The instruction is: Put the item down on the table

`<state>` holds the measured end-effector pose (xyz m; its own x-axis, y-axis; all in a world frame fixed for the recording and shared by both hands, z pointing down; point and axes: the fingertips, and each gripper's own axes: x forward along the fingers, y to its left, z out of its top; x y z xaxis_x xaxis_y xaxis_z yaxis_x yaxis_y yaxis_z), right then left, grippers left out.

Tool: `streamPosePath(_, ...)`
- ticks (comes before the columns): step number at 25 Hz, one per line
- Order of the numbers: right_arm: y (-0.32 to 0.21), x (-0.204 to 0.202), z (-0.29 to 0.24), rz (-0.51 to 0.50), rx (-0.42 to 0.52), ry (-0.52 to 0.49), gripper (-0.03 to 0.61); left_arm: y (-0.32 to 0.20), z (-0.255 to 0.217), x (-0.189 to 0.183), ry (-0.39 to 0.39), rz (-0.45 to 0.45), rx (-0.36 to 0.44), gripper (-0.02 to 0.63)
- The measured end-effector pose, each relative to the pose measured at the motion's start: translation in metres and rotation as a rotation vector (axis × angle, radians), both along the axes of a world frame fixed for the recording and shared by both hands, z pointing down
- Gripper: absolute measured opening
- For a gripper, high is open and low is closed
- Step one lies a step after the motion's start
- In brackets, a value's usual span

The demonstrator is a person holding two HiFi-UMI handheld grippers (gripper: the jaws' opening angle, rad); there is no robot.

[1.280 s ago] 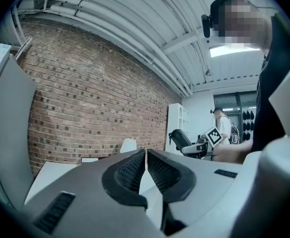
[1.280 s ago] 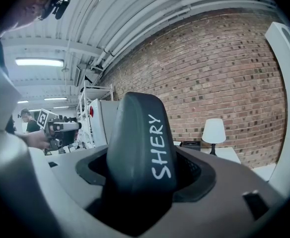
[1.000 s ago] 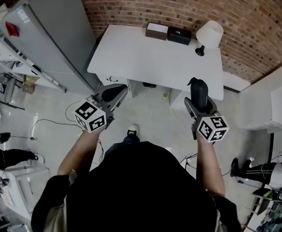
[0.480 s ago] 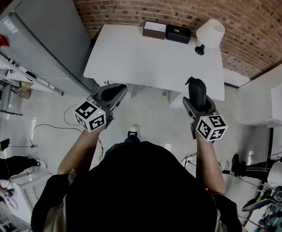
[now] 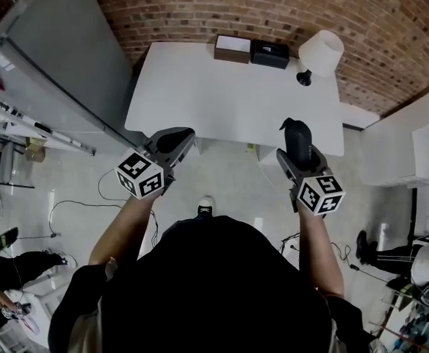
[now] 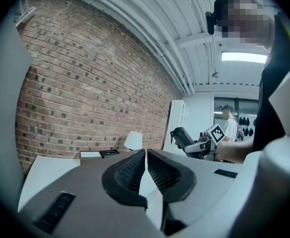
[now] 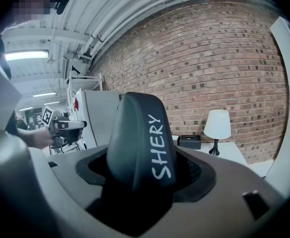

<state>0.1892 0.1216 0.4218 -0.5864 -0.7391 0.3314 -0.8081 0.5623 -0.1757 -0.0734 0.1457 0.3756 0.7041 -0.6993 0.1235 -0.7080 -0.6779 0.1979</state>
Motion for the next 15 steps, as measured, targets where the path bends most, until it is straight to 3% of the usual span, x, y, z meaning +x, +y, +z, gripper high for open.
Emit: streamPosePath(15, -0.038, -0.016, 0.007, 0.074, -0.017, 0.01, 0.351, -0.06, 0.012, -0.011, -0.022, 0.086, -0.004, 0.032)
